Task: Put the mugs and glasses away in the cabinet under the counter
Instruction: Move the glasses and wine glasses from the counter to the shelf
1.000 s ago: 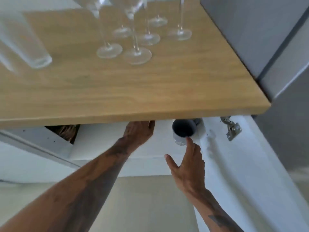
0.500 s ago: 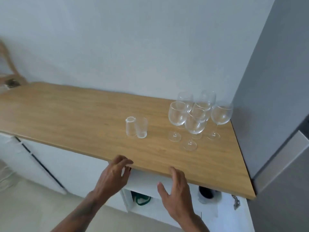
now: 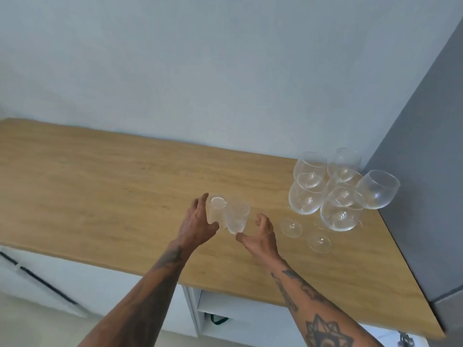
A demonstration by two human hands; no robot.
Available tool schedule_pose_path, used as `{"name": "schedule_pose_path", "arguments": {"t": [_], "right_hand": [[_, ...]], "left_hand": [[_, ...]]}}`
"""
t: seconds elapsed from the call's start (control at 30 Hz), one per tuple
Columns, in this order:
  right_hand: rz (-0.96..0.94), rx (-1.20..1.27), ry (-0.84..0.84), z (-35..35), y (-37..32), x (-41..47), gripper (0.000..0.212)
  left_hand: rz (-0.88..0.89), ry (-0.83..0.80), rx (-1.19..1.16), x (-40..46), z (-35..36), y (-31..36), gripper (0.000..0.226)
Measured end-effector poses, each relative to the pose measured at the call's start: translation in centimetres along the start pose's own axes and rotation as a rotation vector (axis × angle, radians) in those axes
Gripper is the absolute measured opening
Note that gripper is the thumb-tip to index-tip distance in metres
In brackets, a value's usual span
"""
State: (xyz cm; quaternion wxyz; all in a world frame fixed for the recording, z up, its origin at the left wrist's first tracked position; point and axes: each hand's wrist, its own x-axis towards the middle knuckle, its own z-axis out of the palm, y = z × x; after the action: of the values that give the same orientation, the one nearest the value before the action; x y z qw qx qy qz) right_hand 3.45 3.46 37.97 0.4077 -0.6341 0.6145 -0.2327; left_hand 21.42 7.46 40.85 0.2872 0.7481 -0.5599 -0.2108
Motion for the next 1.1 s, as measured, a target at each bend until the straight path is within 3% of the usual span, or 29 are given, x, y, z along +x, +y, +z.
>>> {"name": "schedule_pose_path", "arguments": {"t": [0.17,0.37,0.5,0.8,0.93,1.1], "right_hand": [[0.006,-0.013,0.056,2.5,0.2,3.7,0.098],[0.023,-0.022,0.095,3.6,0.1,4.2,0.071],[-0.021,0.058,0.114,2.8,0.2,2.8,0.063],[-0.278,0.074,0.09,-3.2,-1.2,-2.9,0.067],[-0.383,0.132,0.07,-6.9,-0.9,-7.1,0.056],[-0.415,0.223,0.022,-10.8,1.6,-12.6,0.059]], "left_hand": [[0.061,-0.128,-0.058,4.6,1.4,-3.0,0.107],[0.054,-0.064,-0.276,5.5,2.5,-3.5,0.075],[0.035,-0.058,-0.327,4.2,2.2,-3.6,0.073],[0.055,0.061,-0.327,-2.7,-0.4,-1.1,0.075],[0.053,0.147,-0.328,-7.5,-2.0,0.9,0.074],[0.026,0.195,-0.356,-14.6,-1.8,3.2,0.074]]}}
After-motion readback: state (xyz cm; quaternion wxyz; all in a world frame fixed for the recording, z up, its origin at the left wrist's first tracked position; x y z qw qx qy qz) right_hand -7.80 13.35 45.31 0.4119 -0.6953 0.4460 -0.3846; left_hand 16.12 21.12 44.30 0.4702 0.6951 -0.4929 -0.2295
